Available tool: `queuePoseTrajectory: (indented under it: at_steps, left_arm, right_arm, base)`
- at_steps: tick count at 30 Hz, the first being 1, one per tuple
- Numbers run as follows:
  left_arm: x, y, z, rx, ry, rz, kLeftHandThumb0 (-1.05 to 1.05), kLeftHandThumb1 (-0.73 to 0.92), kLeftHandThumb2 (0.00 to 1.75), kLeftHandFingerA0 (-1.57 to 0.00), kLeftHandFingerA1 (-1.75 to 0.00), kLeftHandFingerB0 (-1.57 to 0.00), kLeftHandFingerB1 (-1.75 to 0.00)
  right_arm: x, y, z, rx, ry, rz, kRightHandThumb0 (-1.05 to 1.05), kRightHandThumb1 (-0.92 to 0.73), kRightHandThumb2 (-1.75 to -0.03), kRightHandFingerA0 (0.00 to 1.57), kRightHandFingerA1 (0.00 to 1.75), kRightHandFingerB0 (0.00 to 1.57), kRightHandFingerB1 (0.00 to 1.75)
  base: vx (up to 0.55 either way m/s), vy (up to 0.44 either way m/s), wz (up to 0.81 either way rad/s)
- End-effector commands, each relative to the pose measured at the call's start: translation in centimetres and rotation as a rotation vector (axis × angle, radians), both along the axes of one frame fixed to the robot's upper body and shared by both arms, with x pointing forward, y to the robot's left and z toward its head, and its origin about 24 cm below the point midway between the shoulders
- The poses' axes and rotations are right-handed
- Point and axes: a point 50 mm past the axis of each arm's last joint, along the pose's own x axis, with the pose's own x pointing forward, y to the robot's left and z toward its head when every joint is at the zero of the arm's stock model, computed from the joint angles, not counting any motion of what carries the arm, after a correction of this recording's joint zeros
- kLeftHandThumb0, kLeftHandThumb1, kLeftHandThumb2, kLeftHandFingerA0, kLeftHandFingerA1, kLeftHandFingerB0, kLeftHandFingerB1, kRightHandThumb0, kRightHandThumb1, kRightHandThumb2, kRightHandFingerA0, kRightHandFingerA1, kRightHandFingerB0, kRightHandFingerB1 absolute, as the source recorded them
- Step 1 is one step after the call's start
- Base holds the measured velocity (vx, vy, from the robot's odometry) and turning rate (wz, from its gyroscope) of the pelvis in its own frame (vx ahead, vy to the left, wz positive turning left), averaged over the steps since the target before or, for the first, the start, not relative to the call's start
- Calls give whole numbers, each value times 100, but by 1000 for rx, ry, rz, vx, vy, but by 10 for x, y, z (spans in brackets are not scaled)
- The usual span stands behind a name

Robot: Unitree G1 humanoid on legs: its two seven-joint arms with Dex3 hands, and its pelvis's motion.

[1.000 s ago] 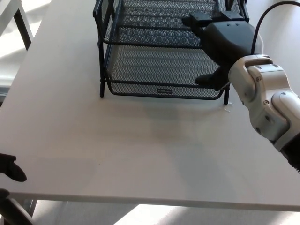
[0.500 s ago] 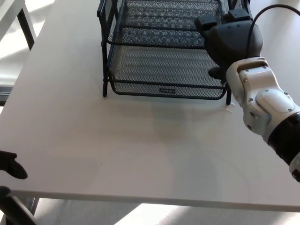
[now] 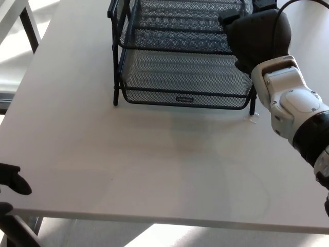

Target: The robot uses its right hand to grab the drawer kept on the middle of the desk and pull it out towards the robot

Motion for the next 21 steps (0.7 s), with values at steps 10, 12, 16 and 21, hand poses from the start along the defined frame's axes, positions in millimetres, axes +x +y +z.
queuePoseTrajectory:
  at_steps: [10,12,16,21]
  left_arm:
    - [3,-2,3,34,15,-40,-28,57,57,-76,-85,-82,-63]
    - [2,-2,3,25,16,-33,-29,58,57,-75,-84,-82,-63]
    - [2,-2,3,24,20,-34,-27,57,57,-76,-84,-82,-62]
    - [1,-1,4,29,13,-26,-27,56,56,-76,-84,-83,-62]
  right_arm:
    - [-4,-16,12,-100,-273,177,-40,-51,-61,89,162,89,86]
    - [-6,-16,9,-87,-282,196,-38,-53,-58,91,162,90,82]
    - [-7,-15,8,-68,-296,208,-39,-50,-60,91,163,92,91]
    - [-9,-14,6,-43,-328,236,-38,-37,-88,120,131,90,98]
  base:
    - [0,0,0]
    - [0,0,0]
    - [0,0,0]
    - [0,0,0]
